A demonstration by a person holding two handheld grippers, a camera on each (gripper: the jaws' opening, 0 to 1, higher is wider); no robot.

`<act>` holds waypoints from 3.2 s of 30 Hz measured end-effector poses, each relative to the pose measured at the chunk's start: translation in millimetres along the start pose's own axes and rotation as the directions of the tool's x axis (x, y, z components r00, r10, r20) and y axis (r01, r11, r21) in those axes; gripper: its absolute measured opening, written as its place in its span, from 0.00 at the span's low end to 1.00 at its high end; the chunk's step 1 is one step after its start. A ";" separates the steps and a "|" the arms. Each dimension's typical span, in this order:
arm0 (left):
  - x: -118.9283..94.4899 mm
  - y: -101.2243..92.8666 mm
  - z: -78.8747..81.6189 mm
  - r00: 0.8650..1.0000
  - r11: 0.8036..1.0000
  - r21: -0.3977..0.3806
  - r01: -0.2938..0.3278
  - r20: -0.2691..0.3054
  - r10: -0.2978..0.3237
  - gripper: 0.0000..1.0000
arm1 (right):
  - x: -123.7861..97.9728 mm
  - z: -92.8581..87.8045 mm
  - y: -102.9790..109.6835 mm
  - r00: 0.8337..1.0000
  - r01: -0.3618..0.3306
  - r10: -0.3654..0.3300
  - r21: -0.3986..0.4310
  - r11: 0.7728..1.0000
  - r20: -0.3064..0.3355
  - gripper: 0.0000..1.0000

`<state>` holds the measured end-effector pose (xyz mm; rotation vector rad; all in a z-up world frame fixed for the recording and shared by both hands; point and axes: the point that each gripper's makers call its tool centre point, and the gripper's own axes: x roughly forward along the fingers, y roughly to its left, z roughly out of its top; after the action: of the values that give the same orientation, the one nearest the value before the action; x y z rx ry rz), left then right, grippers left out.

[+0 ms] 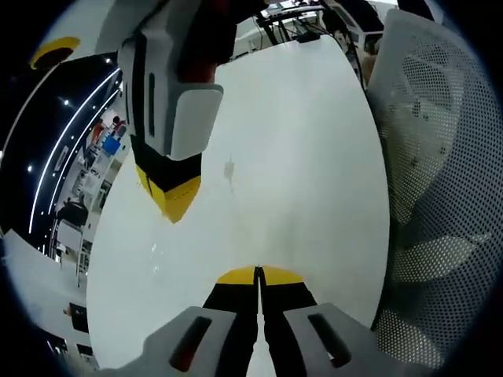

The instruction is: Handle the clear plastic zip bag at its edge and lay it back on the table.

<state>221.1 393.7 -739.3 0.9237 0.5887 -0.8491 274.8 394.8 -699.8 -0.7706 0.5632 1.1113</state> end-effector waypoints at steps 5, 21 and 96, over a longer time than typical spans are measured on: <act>0.3 2.9 -0.4 1.000 1.000 -0.004 -0.006 0.001 0.006 0.00 | 5.0 -3.7 4.9 1.000 -0.016 0.016 -0.008 1.000 -0.010 0.00; 1.3 5.1 -4.3 1.000 0.999 0.043 -0.005 -0.002 0.005 0.00 | -0.9 -16.5 16.3 0.999 -0.023 0.023 0.010 1.000 -0.026 0.07; -20.4 42.0 -49.7 0.990 0.795 -0.603 -0.058 0.067 0.123 0.44 | -48.8 -89.5 -0.5 0.981 0.103 -0.176 0.558 0.823 0.078 0.49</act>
<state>240.8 458.3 -729.8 0.3157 0.6643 -0.5584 255.7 296.5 -719.1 -0.2258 0.6674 0.7906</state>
